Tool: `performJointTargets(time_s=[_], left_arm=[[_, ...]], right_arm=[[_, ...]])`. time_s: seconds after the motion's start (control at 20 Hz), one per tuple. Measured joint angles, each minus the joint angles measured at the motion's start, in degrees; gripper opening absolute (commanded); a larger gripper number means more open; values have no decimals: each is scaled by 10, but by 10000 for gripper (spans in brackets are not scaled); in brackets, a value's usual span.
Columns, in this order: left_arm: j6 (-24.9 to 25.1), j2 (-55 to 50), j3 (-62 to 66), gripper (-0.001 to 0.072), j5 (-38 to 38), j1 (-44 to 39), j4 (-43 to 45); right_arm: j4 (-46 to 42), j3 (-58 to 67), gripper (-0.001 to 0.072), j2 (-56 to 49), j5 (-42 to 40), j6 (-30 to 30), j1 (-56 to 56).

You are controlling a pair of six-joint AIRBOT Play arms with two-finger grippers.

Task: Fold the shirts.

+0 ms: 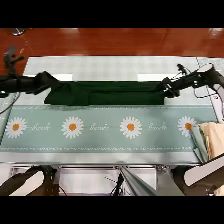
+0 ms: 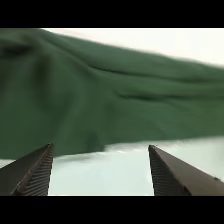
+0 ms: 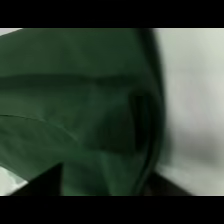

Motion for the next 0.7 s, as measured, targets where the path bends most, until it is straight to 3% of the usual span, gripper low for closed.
performJointTargets(time_s=[0.05,0.1,0.15,0.45,0.7], left_arm=[[2,-1,-5,683,7,-20,-1],[3,-3,-9,419,15,-40,-4],[5,-7,-12,47,20,-58,-6],[8,-30,-16,36,45,-142,-28],[-60,-129,61,36,56,-259,30]], right_arm=[[-8,0,33,-3,-5,-1,12],[-8,3,33,-5,-7,-2,17],[-3,7,33,-4,-5,-4,21],[-34,7,32,105,58,-29,5],[-76,-87,33,318,78,-44,-7]])
